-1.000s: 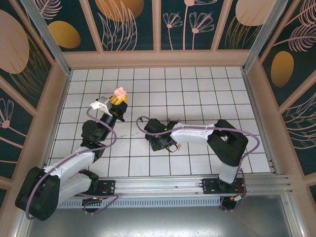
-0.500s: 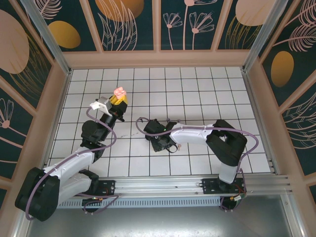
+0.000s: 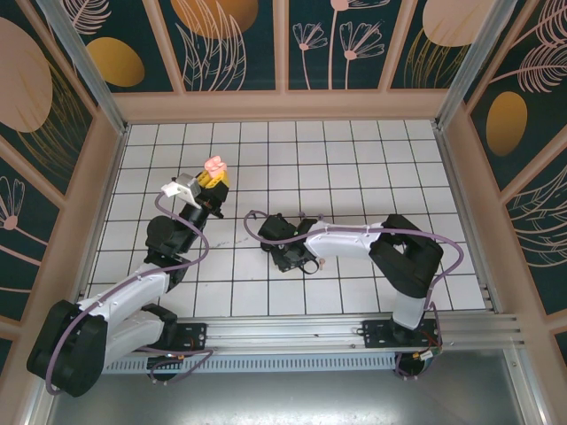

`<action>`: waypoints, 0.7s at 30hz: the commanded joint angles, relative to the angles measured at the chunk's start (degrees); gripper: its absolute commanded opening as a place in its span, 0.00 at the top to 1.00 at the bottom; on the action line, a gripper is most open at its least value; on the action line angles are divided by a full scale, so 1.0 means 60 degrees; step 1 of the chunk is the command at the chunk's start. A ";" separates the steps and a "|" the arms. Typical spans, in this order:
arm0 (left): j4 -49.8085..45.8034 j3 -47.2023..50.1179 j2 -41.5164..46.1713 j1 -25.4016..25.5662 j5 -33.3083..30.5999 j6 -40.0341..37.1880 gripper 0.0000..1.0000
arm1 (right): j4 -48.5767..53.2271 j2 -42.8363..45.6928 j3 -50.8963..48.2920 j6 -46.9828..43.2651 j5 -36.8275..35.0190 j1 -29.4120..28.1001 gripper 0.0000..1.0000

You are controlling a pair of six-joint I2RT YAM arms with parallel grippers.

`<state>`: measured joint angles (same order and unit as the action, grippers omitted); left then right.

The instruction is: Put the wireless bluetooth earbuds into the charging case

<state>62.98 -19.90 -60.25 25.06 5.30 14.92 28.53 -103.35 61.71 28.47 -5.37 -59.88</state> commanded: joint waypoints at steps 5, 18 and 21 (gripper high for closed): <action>0.0327 -0.0096 0.0070 -0.0031 0.0185 0.0003 1.00 | -0.0138 0.0255 -0.0234 0.0060 -0.0068 -0.0013 0.81; 0.0453 0.0192 0.0139 -0.0031 0.1487 -0.0789 1.00 | 0.0350 0.2538 0.0709 -0.0445 -0.1011 0.0622 0.85; 0.0934 0.0428 0.0056 0.0005 0.2017 -0.0965 1.00 | 0.0575 0.3062 0.1406 -0.0882 -0.1262 0.0816 0.85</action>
<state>64.03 -18.70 -60.25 25.06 13.21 11.40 30.04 -88.66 65.76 26.20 -9.65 -55.88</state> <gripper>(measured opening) 0.218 0.154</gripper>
